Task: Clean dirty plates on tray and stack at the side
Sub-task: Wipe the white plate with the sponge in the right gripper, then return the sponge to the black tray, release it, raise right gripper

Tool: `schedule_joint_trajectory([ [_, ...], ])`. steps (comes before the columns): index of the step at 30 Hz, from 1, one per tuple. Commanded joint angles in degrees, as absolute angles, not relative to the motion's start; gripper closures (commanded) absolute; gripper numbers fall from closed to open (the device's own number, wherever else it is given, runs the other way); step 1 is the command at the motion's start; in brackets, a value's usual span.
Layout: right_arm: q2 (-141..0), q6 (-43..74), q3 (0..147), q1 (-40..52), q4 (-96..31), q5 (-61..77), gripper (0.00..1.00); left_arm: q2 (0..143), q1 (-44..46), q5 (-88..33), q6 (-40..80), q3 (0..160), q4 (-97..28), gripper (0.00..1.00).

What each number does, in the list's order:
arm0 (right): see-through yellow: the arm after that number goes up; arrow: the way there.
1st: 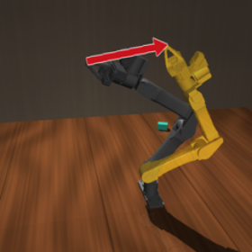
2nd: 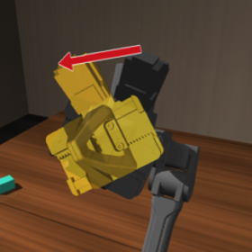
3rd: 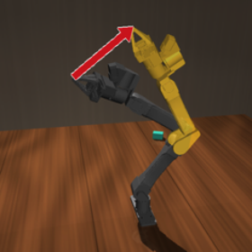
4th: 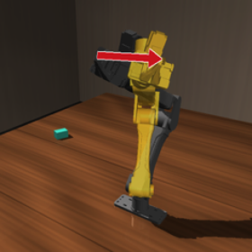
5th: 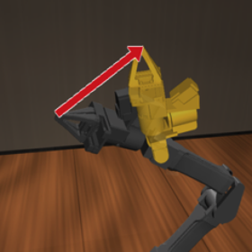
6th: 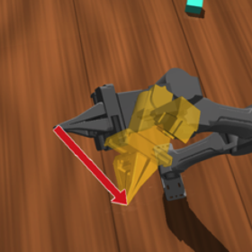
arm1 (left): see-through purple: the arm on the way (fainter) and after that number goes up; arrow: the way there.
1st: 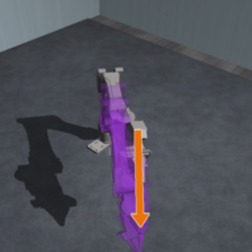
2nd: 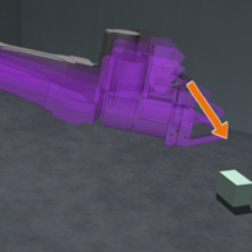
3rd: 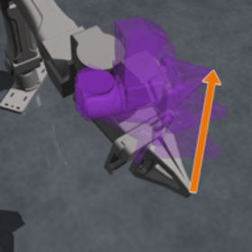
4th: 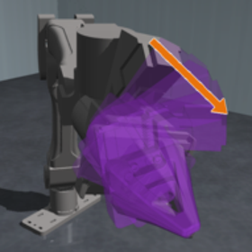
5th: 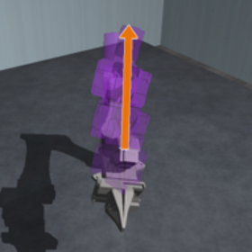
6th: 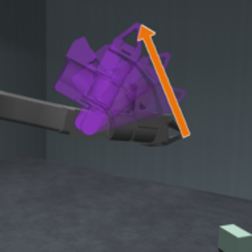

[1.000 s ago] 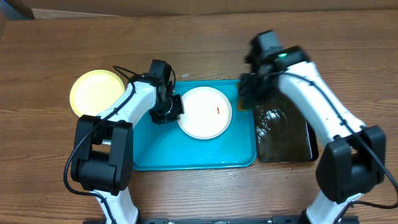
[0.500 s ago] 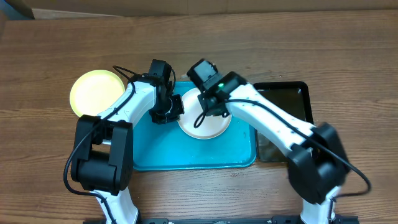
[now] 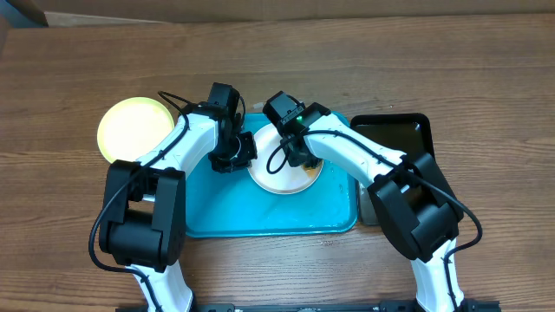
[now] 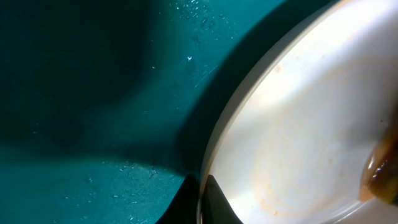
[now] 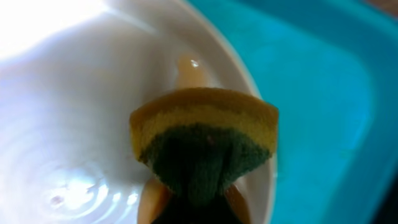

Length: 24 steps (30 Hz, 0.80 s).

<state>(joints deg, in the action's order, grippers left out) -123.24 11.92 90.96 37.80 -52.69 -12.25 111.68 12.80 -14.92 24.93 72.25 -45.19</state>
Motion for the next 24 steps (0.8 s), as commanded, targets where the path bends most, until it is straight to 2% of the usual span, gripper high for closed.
schedule_joint_trajectory([
  [1,-124.22,10.09,91.09,37.74,-52.86,0.19,0.96,112.07,13.15,-14.85,23.75,72.16,-45.12,0.95],
  [14,-124.20,8.69,97.32,34.17,-51.75,19.35,0.96,112.07,13.15,-14.85,23.09,72.16,-45.15,0.95],
  [19,-124.20,5.58,107.24,28.62,-61.69,20.69,0.96,112.07,13.15,-14.83,22.48,72.16,-45.17,0.94],
  [24,-124.20,0.19,115.72,21.54,-77.56,19.81,0.96,112.07,13.15,-14.83,22.48,72.16,-45.17,0.93],
])
